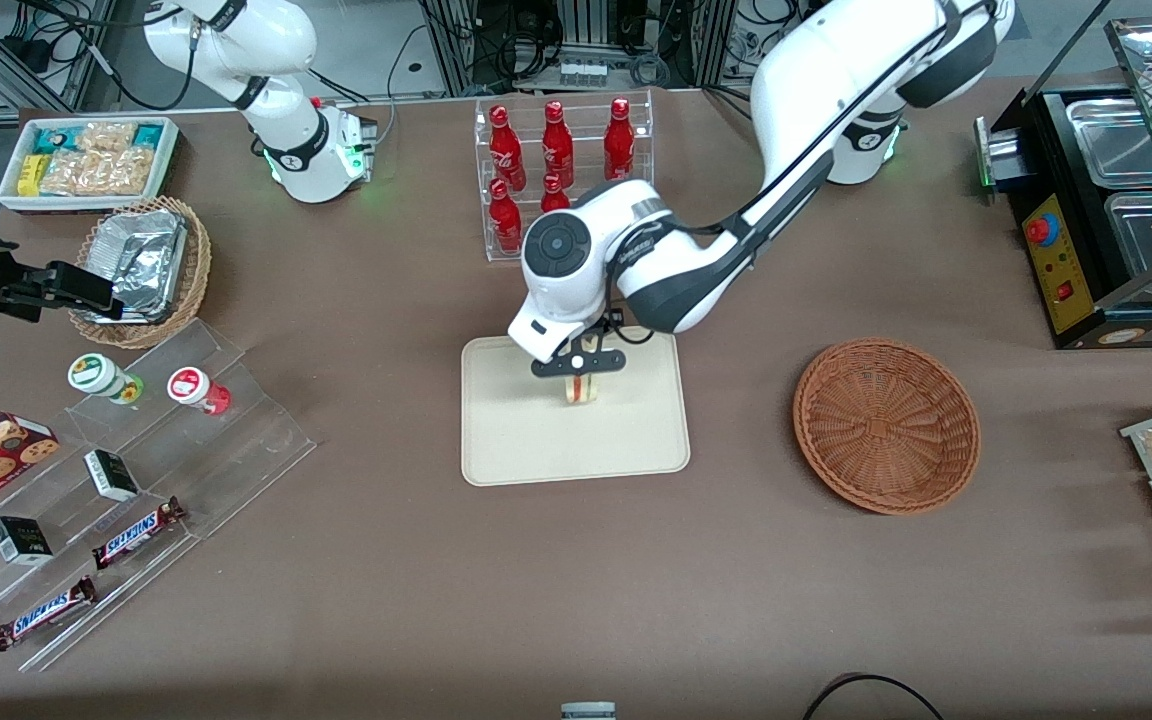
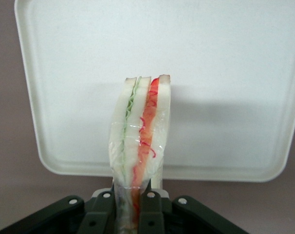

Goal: Place sandwich from basket to tray
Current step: 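Lower the sandwich onto the tray center and open the left gripper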

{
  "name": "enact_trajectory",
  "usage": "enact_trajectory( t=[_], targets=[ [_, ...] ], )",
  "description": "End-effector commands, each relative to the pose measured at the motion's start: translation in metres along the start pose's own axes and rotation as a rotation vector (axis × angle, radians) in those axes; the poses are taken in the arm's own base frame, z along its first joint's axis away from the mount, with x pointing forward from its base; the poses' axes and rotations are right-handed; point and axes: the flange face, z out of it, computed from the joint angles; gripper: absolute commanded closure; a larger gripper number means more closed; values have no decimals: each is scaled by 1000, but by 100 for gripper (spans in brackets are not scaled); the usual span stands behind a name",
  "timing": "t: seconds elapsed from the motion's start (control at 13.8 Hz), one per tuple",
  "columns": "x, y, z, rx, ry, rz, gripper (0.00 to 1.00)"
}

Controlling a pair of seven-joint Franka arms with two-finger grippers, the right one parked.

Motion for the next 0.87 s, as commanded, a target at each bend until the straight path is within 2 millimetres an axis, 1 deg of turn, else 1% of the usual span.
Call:
enact_trajectory(
  t=[0.0,0.07,0.36,0.44,0.58,0.8],
  targets=[
    [9,12,26,10,45,-16,100],
    [13,13,31,2,45,-19,100],
    [18,28,45,14,82,-15,100],
    [22,29,46,12,88,-21,100],
    [24,30,49,10,87,-22,100],
    [22,32,55,10,83,-18,100]
  ],
)
